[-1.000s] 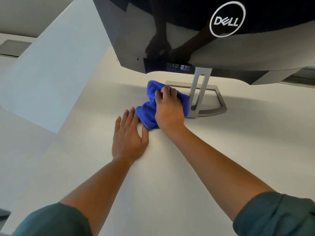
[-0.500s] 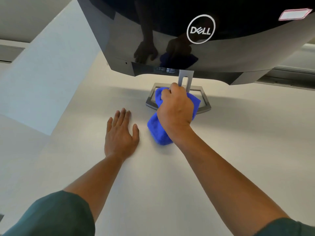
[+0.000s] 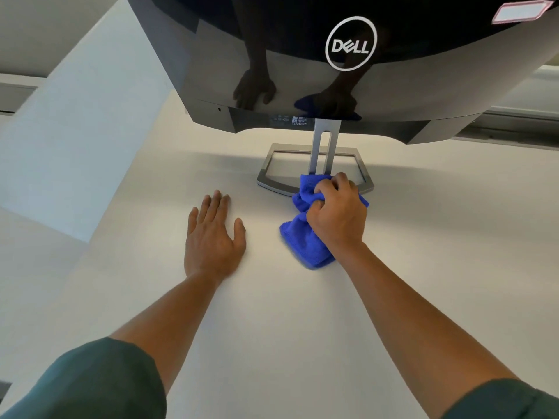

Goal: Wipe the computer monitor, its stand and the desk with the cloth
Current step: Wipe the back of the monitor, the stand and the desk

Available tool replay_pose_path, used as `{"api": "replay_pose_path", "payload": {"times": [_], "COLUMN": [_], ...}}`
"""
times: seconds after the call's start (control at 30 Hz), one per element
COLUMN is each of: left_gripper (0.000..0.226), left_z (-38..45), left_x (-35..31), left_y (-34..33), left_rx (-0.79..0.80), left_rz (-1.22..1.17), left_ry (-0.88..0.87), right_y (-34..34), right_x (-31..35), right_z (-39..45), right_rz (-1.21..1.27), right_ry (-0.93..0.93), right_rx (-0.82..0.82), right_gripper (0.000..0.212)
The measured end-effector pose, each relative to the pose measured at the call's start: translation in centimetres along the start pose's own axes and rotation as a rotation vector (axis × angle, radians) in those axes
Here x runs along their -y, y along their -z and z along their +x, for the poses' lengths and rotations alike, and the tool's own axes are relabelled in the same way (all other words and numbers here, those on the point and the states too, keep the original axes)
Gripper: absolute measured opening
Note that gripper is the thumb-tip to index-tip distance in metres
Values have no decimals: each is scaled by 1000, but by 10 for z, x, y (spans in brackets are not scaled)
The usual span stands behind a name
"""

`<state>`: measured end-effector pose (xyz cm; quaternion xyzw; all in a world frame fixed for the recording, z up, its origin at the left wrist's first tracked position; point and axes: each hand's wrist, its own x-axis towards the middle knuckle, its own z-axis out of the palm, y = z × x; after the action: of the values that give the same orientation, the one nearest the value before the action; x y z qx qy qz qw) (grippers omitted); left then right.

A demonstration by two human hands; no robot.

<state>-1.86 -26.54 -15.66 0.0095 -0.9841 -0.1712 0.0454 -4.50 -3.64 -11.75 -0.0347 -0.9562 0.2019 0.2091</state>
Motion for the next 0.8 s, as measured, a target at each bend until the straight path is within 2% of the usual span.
{"api": "replay_pose_path", "payload": {"times": [0.23, 0.3, 0.37, 0.53, 0.6, 0.7, 0.8], "left_gripper": [63, 65, 66, 66, 66, 66, 66], "left_z": [0, 0, 1, 1, 1, 1, 0], "left_x": [0, 0, 1, 1, 1, 1, 1], "left_y": [-1, -2, -3, -3, -3, -2, -2], "left_rx": [-10, -8, -7, -5, -5, -6, -8], "left_rz": [-3, 2, 11, 18, 19, 15, 10], "left_ry": [-4, -2, -1, 1, 2, 5, 4], "right_y": [47, 56, 54, 14, -3, -12, -12], "right_x": [-42, -47, -44, -29, -31, -43, -60], "right_z": [27, 36, 39, 20, 6, 2, 11], "right_rz": [-282, -412, -479, -121, -202, -254, -256], "right_ry": [-235, -271, -208, -106, -46, -19, -141], "right_rx": [-115, -73, 35, 239, 272, 229, 185], "right_gripper": [14, 15, 19, 32, 34, 38, 38]}}
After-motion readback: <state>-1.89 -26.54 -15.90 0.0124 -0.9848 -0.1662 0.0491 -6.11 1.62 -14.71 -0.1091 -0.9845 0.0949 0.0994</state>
